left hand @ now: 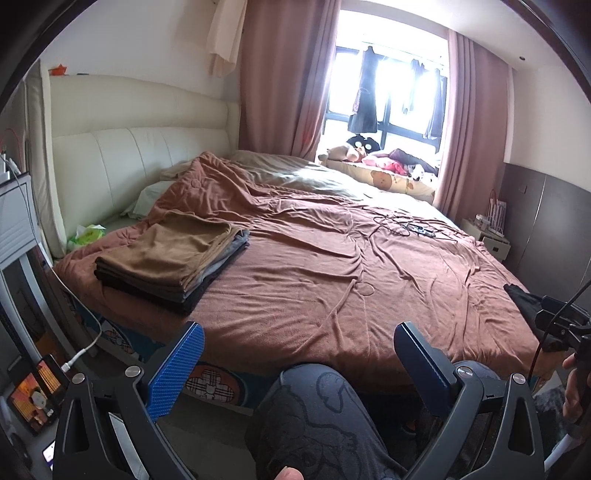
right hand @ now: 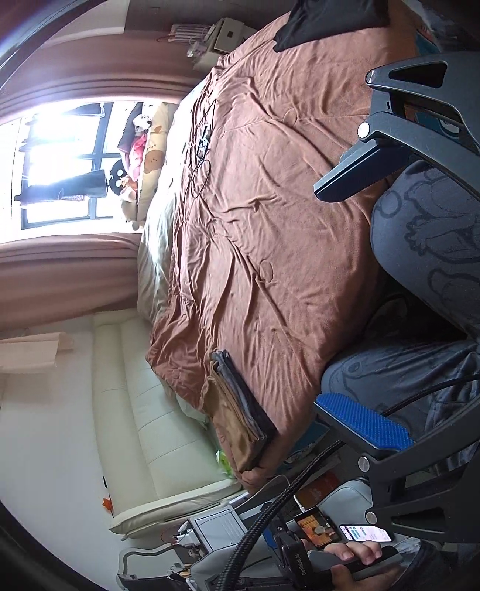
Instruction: Fold small clothes
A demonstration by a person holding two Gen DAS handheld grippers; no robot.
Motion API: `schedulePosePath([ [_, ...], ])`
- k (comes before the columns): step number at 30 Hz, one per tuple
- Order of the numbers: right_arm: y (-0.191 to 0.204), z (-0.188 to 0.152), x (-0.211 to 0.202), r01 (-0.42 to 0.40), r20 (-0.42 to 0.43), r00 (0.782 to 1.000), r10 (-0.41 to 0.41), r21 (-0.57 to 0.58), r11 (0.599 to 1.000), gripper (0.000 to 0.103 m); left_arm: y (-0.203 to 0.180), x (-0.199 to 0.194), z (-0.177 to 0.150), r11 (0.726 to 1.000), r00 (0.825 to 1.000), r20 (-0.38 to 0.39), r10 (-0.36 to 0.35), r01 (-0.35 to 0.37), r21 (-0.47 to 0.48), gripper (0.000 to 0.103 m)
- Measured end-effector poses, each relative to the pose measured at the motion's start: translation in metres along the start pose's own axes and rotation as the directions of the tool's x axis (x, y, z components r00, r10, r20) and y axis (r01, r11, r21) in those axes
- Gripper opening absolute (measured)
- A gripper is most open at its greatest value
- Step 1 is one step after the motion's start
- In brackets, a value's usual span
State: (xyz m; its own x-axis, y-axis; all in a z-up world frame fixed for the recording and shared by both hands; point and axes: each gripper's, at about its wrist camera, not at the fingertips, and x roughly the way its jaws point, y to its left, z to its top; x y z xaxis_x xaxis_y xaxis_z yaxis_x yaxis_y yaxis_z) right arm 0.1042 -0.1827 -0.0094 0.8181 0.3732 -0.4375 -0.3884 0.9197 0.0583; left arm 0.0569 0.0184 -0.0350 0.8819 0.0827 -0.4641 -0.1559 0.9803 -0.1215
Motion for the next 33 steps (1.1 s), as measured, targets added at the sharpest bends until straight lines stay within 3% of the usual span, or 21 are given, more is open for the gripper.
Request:
schedulePosePath([
  [33,-0.014,-0.020,-0.006,0.047,0.043,0.998,-0.050,0.063,0.997,0.103,-0.012,-0.031,0.001,0.999,0.997,0.081,-0.003,0.000,0.035,0.103],
])
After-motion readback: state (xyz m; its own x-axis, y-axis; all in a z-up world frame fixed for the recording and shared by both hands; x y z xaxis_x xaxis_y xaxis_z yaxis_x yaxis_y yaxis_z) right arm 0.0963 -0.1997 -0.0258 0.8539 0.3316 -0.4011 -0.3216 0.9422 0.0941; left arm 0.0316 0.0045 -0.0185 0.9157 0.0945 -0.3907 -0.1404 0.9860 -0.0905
